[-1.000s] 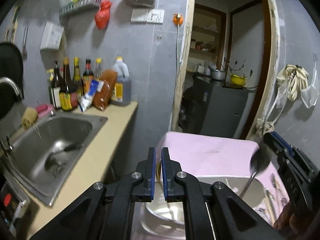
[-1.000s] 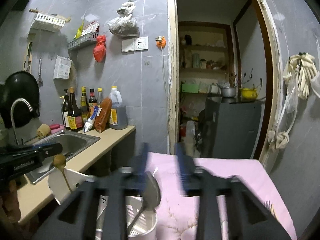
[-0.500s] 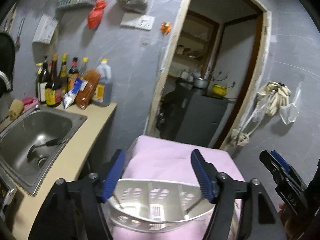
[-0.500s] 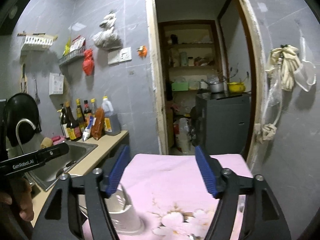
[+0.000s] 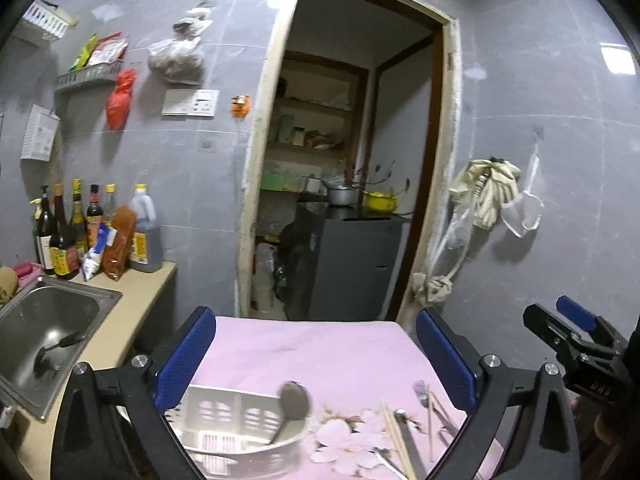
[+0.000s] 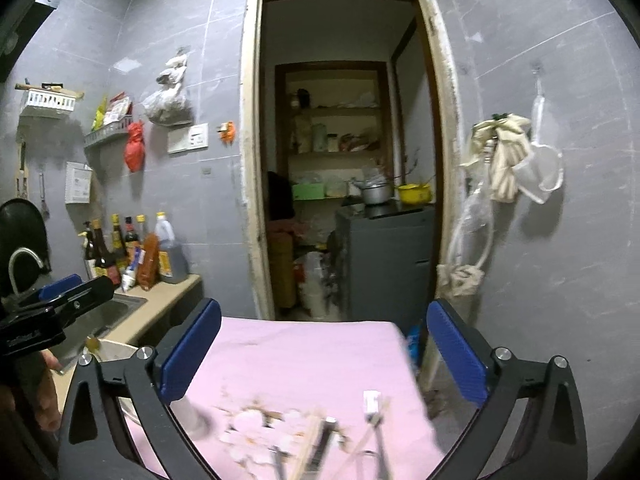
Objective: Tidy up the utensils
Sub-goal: 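Withdraw both open tools from the caddy back over the utensils, then grasp a small silver spoon with the left tool while the right tool grasps the wire tongs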
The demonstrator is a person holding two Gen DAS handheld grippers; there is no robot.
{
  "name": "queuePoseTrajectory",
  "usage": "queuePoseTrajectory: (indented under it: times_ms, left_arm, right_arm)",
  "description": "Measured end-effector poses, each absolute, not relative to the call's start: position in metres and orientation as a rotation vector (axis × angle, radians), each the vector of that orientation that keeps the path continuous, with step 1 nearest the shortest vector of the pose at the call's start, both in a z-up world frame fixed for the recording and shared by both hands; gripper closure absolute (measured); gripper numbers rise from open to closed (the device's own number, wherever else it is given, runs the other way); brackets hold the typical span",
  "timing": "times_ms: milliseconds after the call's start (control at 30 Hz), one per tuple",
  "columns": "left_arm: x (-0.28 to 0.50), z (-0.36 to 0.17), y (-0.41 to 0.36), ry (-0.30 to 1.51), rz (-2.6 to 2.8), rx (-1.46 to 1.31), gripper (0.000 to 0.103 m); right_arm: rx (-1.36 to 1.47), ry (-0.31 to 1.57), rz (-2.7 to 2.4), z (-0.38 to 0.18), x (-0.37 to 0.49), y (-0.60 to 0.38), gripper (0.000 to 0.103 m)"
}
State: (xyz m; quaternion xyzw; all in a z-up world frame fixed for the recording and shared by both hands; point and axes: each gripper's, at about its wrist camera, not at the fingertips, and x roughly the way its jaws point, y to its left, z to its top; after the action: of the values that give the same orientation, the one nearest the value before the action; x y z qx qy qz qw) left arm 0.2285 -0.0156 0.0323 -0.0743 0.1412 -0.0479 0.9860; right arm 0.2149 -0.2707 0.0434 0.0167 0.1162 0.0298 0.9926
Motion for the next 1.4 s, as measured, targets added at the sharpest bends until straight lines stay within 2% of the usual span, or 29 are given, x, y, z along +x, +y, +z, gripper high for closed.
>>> queuePoseTrajectory:
  times_ms: [567,1133,1200,1267,1400]
  left_arm:
    - [0.234,-0.018,-0.1,0.382,-0.096,-0.129,0.002]
    - [0.271,-0.115,-0.114,0.683,-0.037,-0.185,0.002]
    - [0.275,-0.124,-0.117,0.715,-0.046,-0.189,0.005]
    - [0.278,-0.132,-0.119,0.747,-0.057,-0.195,0.015]
    - [0.286,-0.152,-0.121,0.823,-0.079,-0.225,0.026]
  right_arm:
    - [0.008,0.34,0.019,-0.001,0.235,-0.356,0.002]
    - [0.034,0.571,0.116,-0.103,0.291,-0.368,0.002]
    - [0.029,0.601,0.141,-0.115,0.296,-0.364,0.002]
    - [0.02,0.631,0.164,-0.126,0.301,-0.361,0.002]
    - [0.035,0.686,0.194,-0.148,0.309,-0.357,0.004]
